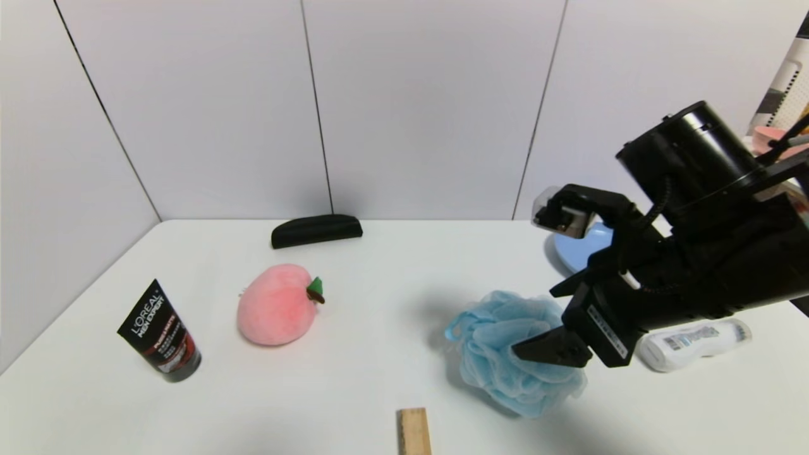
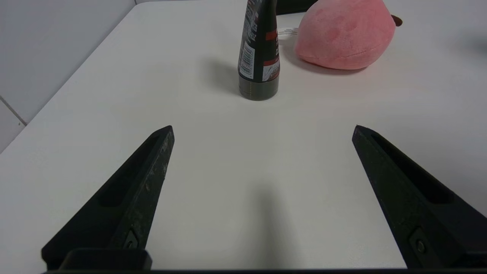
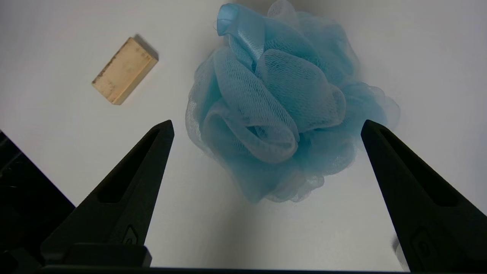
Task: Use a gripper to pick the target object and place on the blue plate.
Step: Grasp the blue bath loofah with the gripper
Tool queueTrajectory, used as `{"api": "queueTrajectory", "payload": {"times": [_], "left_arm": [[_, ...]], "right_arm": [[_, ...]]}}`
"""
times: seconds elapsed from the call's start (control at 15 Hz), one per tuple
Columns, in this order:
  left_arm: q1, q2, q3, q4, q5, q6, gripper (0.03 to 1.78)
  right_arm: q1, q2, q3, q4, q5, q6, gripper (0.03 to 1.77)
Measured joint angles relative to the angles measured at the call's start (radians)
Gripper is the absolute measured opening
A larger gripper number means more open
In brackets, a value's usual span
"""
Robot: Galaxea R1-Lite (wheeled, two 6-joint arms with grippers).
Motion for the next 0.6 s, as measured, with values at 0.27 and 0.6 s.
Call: {"api": "queueTrajectory", "payload": {"times": [0.27, 0.6], "left_arm": [[0.0, 0.0, 0.0, 0.0, 0.0, 0.0, 1.69], [0.0, 0.0, 0.0, 0.0, 0.0, 0.0, 1.69]], "right_arm": [[0.009, 0.093, -0.007, -0.007, -0.048, 0.0, 1.7], [0.016, 0.181, -0.006, -0.036, -0.067, 0.0, 1.7]]}}
